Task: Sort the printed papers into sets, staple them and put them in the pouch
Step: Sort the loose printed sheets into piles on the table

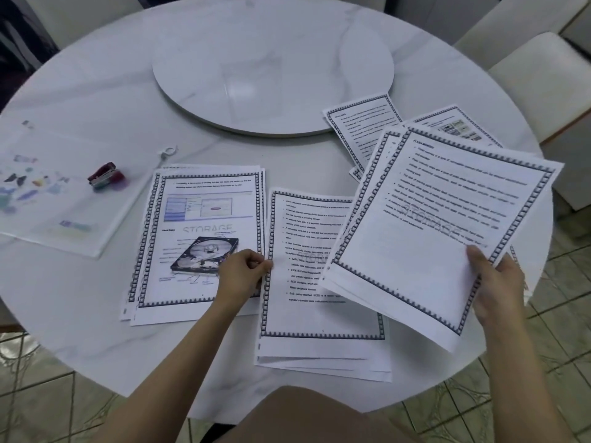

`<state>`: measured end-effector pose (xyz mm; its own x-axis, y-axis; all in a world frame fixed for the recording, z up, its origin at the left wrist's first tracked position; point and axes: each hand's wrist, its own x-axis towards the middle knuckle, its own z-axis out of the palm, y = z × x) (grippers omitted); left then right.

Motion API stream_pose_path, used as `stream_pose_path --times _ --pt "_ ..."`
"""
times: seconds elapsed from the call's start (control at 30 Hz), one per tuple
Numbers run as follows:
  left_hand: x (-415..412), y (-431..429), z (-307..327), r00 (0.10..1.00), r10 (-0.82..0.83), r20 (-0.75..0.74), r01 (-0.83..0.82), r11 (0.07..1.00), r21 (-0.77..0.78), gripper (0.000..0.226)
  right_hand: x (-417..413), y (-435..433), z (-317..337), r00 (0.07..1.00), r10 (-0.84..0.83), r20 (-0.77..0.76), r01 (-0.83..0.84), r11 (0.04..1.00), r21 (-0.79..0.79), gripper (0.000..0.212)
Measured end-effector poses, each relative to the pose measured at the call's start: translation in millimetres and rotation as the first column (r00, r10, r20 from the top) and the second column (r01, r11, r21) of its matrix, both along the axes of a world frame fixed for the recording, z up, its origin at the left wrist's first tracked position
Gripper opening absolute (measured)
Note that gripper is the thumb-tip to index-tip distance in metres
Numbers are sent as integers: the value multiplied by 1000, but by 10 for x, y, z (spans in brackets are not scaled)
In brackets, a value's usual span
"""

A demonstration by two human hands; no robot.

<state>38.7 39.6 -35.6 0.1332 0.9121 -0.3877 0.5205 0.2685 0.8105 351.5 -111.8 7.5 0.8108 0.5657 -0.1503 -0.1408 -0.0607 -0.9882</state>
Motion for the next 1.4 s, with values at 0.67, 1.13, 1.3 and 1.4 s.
stream_pose_path --times 0.67,1.13,1.3,1.4 --pt "330 -231 377 926 23 377 -37 999 28 21 -363 196 -144 959 281 -28 -282 957 -73 82" --pt "252 -189 283 941 65 331 -28 993 -117 9 -337 186 -211 963 269 2 -267 954 -135 82" --pt "173 -186 181 967 79 241 -64 995 -72 8 -263 146 -196 973 224 48 -215 965 -149 54" --pt "110 -175 112 980 99 174 -88 994 -70 10 -150 91 -163 983 156 95 -138 975 -173 24"
